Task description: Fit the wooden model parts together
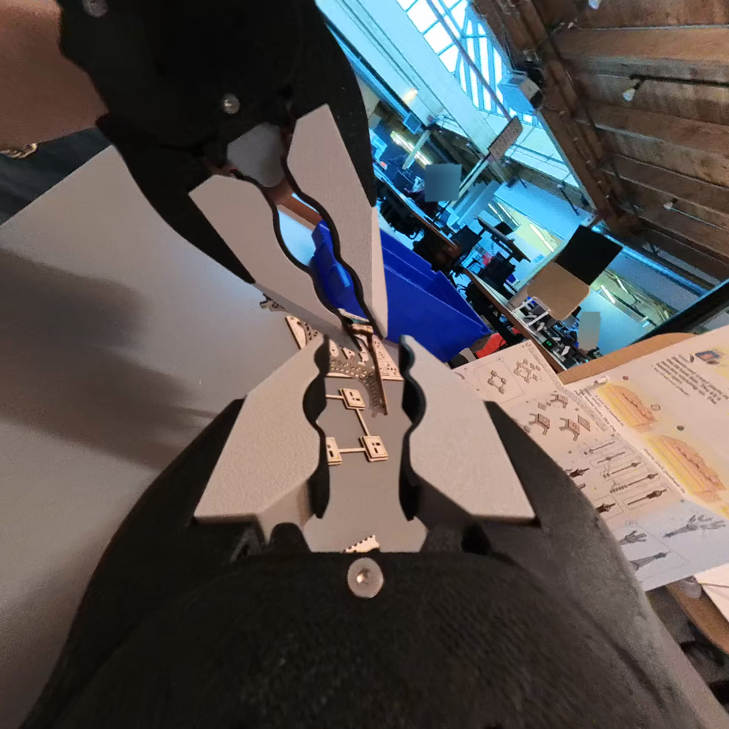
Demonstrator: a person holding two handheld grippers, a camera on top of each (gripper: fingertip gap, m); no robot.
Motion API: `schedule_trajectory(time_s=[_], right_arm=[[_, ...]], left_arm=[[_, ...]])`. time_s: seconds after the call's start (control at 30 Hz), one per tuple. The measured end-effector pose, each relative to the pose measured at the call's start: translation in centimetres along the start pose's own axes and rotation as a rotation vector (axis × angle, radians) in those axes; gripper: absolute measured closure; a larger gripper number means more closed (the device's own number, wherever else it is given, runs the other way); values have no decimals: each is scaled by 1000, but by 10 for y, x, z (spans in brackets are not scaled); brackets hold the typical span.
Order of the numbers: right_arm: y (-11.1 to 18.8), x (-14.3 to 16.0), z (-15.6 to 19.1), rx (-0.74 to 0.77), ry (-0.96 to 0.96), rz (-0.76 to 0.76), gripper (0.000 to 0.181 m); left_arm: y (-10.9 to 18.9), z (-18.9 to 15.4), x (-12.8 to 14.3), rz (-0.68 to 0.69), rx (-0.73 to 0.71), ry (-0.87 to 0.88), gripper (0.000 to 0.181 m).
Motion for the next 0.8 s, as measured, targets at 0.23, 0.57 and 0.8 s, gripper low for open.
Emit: schedule_trajectory(time_s=[0.23,0.57,0.8], right_arm=[[0,-4,-4,4,-96,-23,159],[13,-15,-22,58,-133,-107,173],[9,-12,-17,86,47,-27,173]], left_arm=[[0,12,-6,8,-116,-48,174],[3,19,-12,-48,-149,-23,174],[6,21,-16,-80,-143,-7,174]])
Point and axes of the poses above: each gripper's, where its closed fingertips meet, y back along the fingers, x out of its underside, z = x × y across the jaws, the point moved 1 cm from there along y, back along the fingers
